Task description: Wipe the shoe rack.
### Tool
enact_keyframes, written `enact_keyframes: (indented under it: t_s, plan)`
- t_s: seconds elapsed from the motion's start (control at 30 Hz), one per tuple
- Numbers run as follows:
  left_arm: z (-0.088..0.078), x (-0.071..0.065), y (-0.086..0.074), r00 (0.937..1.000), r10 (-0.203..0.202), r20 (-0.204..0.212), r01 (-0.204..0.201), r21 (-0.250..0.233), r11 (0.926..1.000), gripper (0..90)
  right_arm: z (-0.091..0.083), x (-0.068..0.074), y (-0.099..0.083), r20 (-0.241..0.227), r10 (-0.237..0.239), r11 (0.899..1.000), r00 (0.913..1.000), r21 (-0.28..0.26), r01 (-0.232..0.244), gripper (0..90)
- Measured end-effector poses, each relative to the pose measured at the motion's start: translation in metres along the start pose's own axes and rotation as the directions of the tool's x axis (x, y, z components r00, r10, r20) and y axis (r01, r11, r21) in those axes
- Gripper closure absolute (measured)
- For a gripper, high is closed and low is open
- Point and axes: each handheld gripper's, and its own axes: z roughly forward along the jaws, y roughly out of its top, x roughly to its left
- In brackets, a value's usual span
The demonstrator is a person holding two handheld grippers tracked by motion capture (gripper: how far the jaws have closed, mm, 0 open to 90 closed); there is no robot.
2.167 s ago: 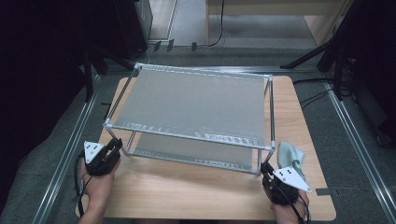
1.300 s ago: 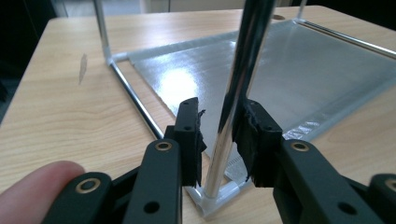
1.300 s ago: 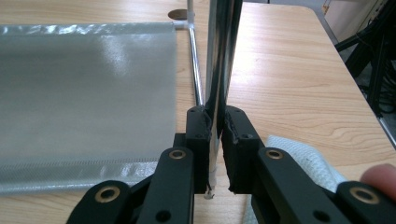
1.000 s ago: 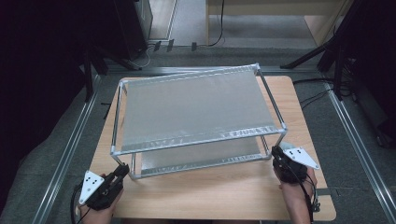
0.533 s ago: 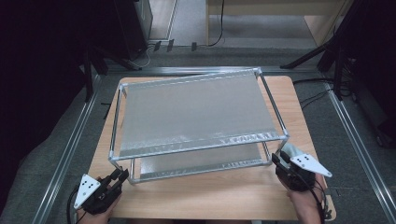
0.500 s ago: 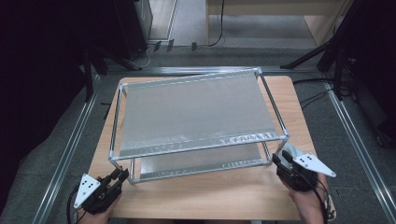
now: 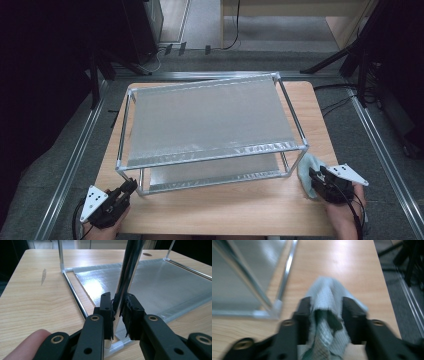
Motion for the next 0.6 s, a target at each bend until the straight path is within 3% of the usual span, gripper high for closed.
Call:
enact_keyframes:
  t_s: [0.07,0.13,0.2,0.27,0.33,0.4,0.43,0.53,0.6]
  plan:
    - [0.001,0.0,0.0,1.0,0.001,-0.003,-0.001,-0.001,1.0,79.1,0.004,-0.004,-0.006,0.0,0.022,0.999,0.9998,0.049,-0.022,80.5]
    - [0.002,0.0,0.0,1.0,0.005,-0.008,-0.005,0.0,1.0,79.3,0.004,-0.006,-0.01,-0.011,0.039,0.996,0.9992,0.084,-0.038,81.2]
    - [0.002,0.0,0.001,0.9998,0.014,-0.011,-0.014,0.002,0.9999,79.5,0.003,-0.008,-0.012,0.005,0.032,0.993,0.9995,0.116,-0.032,76.5]
    - [0.002,0.0,0.001,0.9998,0.017,-0.01,-0.017,0.002,0.9999,79.5,-0.003,-0.01,-0.011,0.012,0.043,0.993,0.999,0.113,-0.044,61.3]
    - [0.002,0.0,0.001,0.9998,0.016,-0.01,-0.016,0.003,0.9999,79.4,-0.016,-0.013,-0.005,0.006,0.059,0.998,0.9983,-0.005,-0.058,52.8]
    - [0.002,0.0,0.0,0.9997,0.021,-0.013,-0.021,0.003,0.9998,79.4,-0.023,-0.016,0.003,-0.051,0.105,0.988,0.9931,-0.11,-0.11,43.2]
    - [0.002,0.0,0.0,0.9997,0.02,-0.012,-0.02,0.004,0.9998,79.4,-0.022,-0.015,0.006,-0.068,0.1,0.986,0.9926,-0.13,-0.109,39.1]
    - [0.002,0.0,0.0,0.9997,0.021,-0.011,-0.021,0.004,0.9998,79.3,-0.001,-0.008,0.005,-0.046,0.04,0.998,0.9981,-0.04,-0.041,35.3]
    - [0.003,-0.001,0.0,0.9996,0.024,-0.015,-0.024,0.006,0.9997,79.1,0.013,-0.008,-0.003,-0.019,0.061,0.998,0.9979,0.013,-0.061,39.0]
